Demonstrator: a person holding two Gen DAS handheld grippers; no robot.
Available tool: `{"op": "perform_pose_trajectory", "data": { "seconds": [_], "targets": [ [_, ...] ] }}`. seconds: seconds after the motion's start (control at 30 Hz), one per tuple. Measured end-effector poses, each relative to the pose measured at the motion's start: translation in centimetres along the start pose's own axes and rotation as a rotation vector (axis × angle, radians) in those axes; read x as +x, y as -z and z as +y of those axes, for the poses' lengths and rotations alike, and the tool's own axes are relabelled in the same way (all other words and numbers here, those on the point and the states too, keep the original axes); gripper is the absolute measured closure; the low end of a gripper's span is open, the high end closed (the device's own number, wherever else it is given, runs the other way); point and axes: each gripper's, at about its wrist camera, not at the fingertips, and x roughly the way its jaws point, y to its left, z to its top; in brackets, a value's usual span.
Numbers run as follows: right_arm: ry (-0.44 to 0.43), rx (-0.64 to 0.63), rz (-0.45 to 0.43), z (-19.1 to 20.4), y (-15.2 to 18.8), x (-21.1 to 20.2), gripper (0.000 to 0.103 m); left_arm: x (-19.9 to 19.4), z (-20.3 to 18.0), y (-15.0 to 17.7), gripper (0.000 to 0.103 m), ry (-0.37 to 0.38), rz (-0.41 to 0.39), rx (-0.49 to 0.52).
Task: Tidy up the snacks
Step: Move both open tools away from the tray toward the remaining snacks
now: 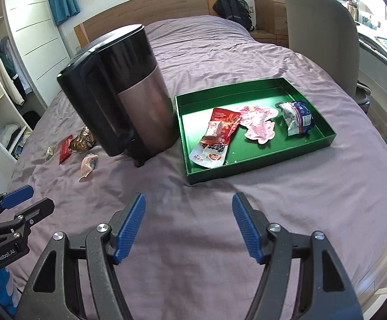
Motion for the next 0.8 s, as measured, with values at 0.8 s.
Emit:
{"op": "perform_pose_trajectory", "data": {
  "seconds": [0.8],
  "targets": [
    [-0.053,-0.216,0.047,13.2,3.0,0.3,0.0,-2.3,10.5,5.1,0.045,-0.091,-0.061,-0.189]
  ]
}}
